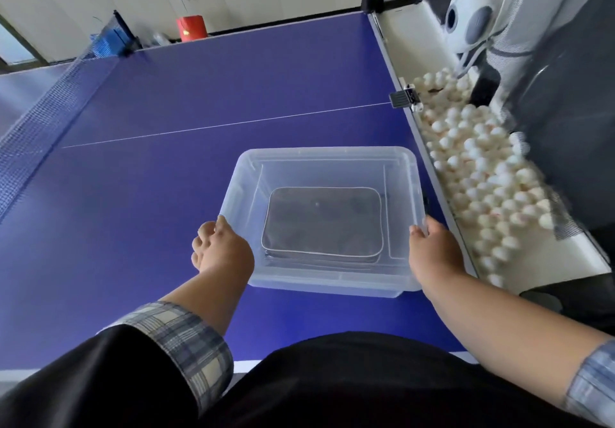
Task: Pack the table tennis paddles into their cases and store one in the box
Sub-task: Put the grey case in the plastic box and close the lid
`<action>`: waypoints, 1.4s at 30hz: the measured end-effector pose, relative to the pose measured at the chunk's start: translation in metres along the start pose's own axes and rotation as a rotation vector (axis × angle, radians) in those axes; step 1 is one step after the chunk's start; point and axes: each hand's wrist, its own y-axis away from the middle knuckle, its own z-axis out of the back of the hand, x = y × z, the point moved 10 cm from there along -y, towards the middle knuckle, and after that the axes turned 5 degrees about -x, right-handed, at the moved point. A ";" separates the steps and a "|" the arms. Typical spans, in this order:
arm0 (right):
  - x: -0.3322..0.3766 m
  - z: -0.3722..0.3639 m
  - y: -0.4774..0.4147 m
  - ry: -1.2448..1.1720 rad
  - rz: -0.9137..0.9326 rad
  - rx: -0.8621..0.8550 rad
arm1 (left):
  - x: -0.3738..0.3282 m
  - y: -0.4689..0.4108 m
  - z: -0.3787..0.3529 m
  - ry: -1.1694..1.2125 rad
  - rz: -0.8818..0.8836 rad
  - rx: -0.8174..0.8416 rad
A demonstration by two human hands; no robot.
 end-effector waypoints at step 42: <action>0.016 0.003 -0.013 0.078 -0.104 0.092 | -0.242 0.168 -0.090 -0.139 -1.144 0.166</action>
